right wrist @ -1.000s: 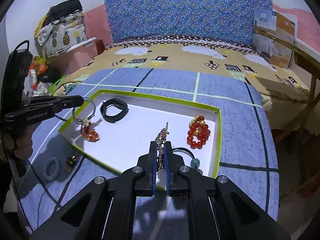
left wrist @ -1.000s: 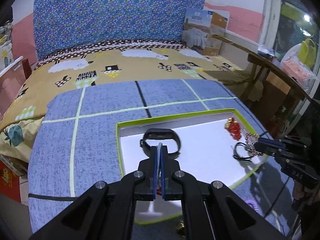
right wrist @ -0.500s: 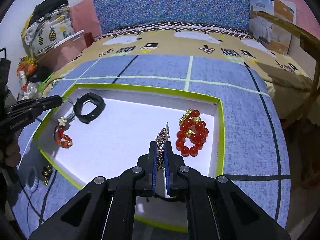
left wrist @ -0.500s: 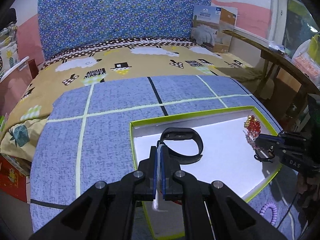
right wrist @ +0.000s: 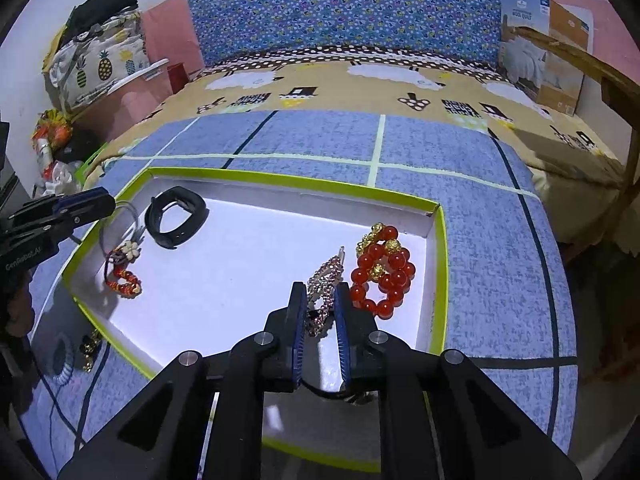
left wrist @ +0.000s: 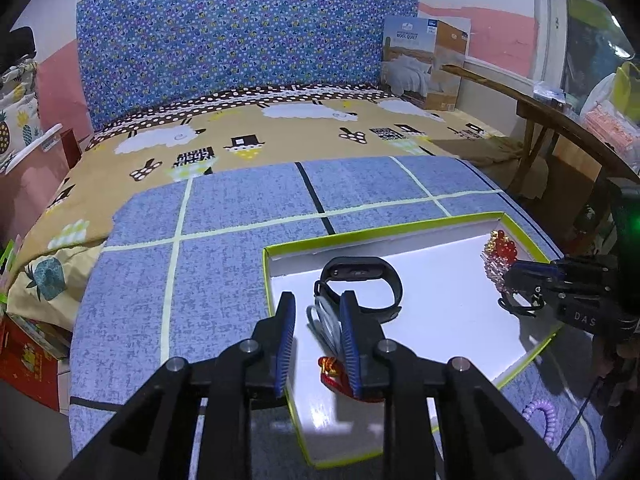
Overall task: Organize jewelry
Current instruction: 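Open the right gripper over the box while the left gripper releases the grey cord inside, then grasp the lilac coil hair tie with the right gripper while the left gripper grasps the light-blue coil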
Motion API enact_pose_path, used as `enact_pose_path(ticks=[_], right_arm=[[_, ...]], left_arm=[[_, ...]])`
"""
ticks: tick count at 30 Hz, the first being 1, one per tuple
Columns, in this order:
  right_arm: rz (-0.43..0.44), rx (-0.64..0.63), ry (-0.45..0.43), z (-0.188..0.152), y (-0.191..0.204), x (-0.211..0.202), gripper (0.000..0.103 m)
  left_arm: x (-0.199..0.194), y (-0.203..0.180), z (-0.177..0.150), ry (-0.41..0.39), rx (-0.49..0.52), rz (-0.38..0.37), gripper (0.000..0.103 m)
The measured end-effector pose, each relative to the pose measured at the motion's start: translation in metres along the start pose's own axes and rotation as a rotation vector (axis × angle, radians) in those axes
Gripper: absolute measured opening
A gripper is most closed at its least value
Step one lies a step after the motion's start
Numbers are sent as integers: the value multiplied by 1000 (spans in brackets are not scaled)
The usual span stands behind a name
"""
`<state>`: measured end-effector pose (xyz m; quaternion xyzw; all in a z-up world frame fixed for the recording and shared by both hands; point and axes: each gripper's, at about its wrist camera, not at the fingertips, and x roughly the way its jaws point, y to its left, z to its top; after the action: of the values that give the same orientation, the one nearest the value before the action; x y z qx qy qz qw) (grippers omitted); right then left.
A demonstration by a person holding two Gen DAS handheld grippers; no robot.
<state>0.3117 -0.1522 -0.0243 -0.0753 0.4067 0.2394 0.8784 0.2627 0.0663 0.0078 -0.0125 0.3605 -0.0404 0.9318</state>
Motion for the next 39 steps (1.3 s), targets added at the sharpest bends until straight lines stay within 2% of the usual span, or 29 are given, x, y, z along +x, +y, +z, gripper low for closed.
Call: enact_pose_path(ticks=[2, 11, 25, 39], right_arm=[[0, -4, -11, -1, 2, -6, 20], [11, 2, -77, -17, 9, -50, 20], [35, 27, -133, -82, 34, -122, 20], [53, -4, -133, -116, 65, -145, 20]], left_arm=[[-4, 0, -2, -6, 2, 1, 24], [-36, -2, -16, -43, -10, -10, 24], [-101, -22, -63, -98, 6, -41, 24], [-134, -28, -111, -81, 11, -36, 24]])
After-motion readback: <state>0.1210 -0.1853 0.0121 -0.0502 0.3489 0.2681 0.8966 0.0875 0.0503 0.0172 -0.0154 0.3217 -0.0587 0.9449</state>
